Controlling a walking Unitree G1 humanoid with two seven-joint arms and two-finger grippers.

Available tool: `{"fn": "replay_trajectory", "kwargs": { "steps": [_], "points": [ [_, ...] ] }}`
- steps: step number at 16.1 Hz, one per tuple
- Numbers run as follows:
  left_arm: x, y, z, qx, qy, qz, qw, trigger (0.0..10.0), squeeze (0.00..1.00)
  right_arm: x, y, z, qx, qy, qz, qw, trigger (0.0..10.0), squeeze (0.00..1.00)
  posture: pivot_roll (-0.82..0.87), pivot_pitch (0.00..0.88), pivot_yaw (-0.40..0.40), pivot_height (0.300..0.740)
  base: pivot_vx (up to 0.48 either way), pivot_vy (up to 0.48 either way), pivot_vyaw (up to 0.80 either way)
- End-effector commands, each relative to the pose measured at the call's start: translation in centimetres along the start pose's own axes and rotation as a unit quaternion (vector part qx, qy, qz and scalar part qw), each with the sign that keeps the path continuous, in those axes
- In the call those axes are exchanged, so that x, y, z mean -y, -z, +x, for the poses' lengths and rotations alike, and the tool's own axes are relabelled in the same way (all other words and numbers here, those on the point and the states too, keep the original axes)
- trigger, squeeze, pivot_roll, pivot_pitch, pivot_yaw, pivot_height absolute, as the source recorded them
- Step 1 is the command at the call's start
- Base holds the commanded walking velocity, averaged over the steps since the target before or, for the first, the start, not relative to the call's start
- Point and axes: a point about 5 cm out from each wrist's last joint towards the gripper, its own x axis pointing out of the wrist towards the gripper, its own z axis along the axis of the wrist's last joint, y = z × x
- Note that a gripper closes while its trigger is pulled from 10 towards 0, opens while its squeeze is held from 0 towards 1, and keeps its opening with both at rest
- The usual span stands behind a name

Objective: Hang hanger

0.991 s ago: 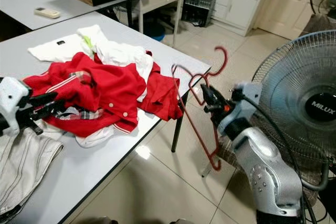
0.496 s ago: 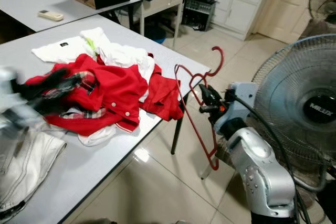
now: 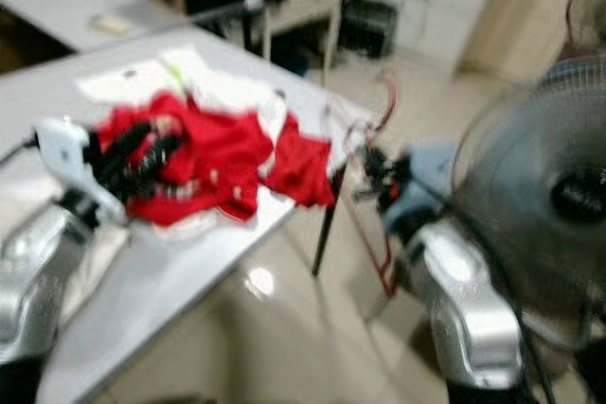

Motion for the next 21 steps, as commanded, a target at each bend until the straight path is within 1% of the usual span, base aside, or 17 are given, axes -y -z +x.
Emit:
{"fn": "replay_trajectory", "kwargs": {
  "steps": [1, 4, 5, 6, 7, 8, 9, 11, 12, 13, 14, 16, 17, 18, 19, 20, 21],
  "points": [
    [1.0, -0.2, 0.6, 0.004, 0.008, 0.014, 1.0, 10.0, 0.0, 0.9, -0.4, -0.2, 0.005, 0.013, -0.014, 1.0, 10.0, 0.0, -0.1, 0.0, -0.036, 0.74, 0.0, -0.48, 0.8],
    [1.4, -0.1, 1.6, 0.0, -0.019, 0.046, 0.999, 10.0, 0.0, 2.6, -0.6, -0.3, 0.001, 0.034, -0.035, 0.999, 10.0, 0.0, -0.1, 0.0, -0.04, 0.74, 0.0, -0.48, 0.8],
    [1.2, 0.3, 1.8, -0.025, -0.033, 0.03, 0.999, 10.0, 0.0, 2.9, -0.4, -0.3, -0.011, 0.041, -0.036, 0.998, 10.0, 0.0, -0.1, 0.0, -0.044, 0.74, 0.0, 0.0, 0.0],
    [0.9, 0.3, 2.0, -0.026, -0.05, 0.034, 0.998, 10.0, 0.0, 2.9, -0.1, -0.2, -0.021, 0.043, -0.057, 0.997, 10.0, 0.0, -0.1, 0.0, -0.046, 0.74, 0.0, 0.48, 0.0],
    [0.5, 0.2, 2.2, -0.023, -0.07, 0.023, 0.997, 10.0, 0.0, 2.5, 0.3, -0.2, -0.037, 0.036, -0.09, 0.995, 10.0, 0.0, -0.1, 0.0, -0.045, 0.74, 0.0, 0.48, 0.0],
    [0.1, 0.3, 2.5, -0.022, -0.089, 0.031, 0.995, 10.0, 0.0, 2.0, 0.4, -0.2, -0.036, 0.022, -0.099, 0.994, 10.0, 0.0, -0.1, 0.0, -0.043, 0.74, 0.0, 0.48, 0.0],
    [-0.2, 0.3, 2.6, -0.023, -0.096, 0.043, 0.994, 10.0, 0.0, 1.6, 0.4, -0.3, -0.03, 0.017, -0.099, 0.994, 10.0, 0.0, -0.11, 0.0, -0.033, 0.74, 0.0, 0.48, 0.0],
    [-0.3, 0.5, 2.8, -0.028, -0.074, 0.051, 0.996, 10.0, 0.0, 1.3, 0.0, -0.7, -0.008, -0.012, -0.072, 0.997, 10.0, 0.0, -0.12, 0.0, -0.023, 0.74, 0.0, 0.0, 0.0],
    [-0.1, 0.6, 2.7, -0.032, -0.027, 0.063, 0.997, 10.0, 1.0, 1.3, -0.5, -1.2, 0.009, -0.031, -0.049, 0.998, 10.0, 0.0, -0.13, 0.0, -0.009, 0.74, 0.0, 0.0, 0.0],
    [0.0, 1.1, 2.7, -0.055, 0.007, 0.109, 0.992, 10.0, 1.0, 1.4, -0.7, -1.3, 0.01, -0.038, -0.047, 0.998, 10.0, 0.0, -0.13, 0.0, -0.009, 0.74, 0.0, 0.0, 0.0],
    [0.1, 1.6, 2.8, -0.076, 0.039, 0.163, 0.983, 10.0, 1.0, 1.4, -0.7, -1.4, 0.009, -0.046, -0.046, 0.998, 10.0, 0.0, -0.13, 0.0, -0.006, 0.74, 0.0, 0.0, 0.0],
    [-0.6, 1.8, 3.3, -0.082, 0.04, 0.205, 0.974, 10.0, 1.0, 1.3, -0.7, -1.5, 0.008, -0.057, -0.047, 0.997, 10.0, 0.0, -0.13, 0.0, -0.004, 0.74, 0.0, 0.0, 0.0],
    [-1.2, 1.7, 3.7, -0.086, 0.043, 0.241, 0.966, 10.0, 0.2, 1.2, -0.7, -1.8, 0.007, -0.065, -0.043, 0.997, 10.0, 0.0, -0.13, 0.0, -0.004, 0.74, 0.0, 0.0, 0.0],
    [-1.8, 1.6, 4.2, -0.092, 0.051, 0.274, 0.956, 10.0, 0.0, 1.0, -0.6, -2.1, 0.004, -0.079, -0.036, 0.996, 10.0, 0.0, -0.14, 0.0, -0.002, 0.74, 0.0, 0.0, 0.0],
    [-2.3, 1.5, 4.5, -0.098, 0.056, 0.301, 0.947, 10.0, 0.0, 0.8, -0.4, -2.4, -0.001, -0.093, -0.033, 0.995, 10.0, 0.0, -0.14, 0.0, -0.001, 0.74, 0.0, 0.0, 0.0],
    [-2.5, 1.4, 4.6, -0.101, 0.057, 0.31, 0.944, 10.0, 0.0, 0.8, -0.4, -2.5, -0.004, -0.098, -0.033, 0.995, 10.0, 0.0, -0.14, 0.0, -0.001, 0.74, 0.0, 0.0, 0.0],
    [-3.1, 1.2, 4.9, -0.102, 0.05, 0.339, 0.934, 10.0, 0.0, 0.6, -0.1, -2.8, -0.011, -0.11, -0.032, 0.993, 10.0, 0.0, -0.14, 0.0, 0.001, 0.74, 0.0, 0.0, 0.0]
  ]
}}
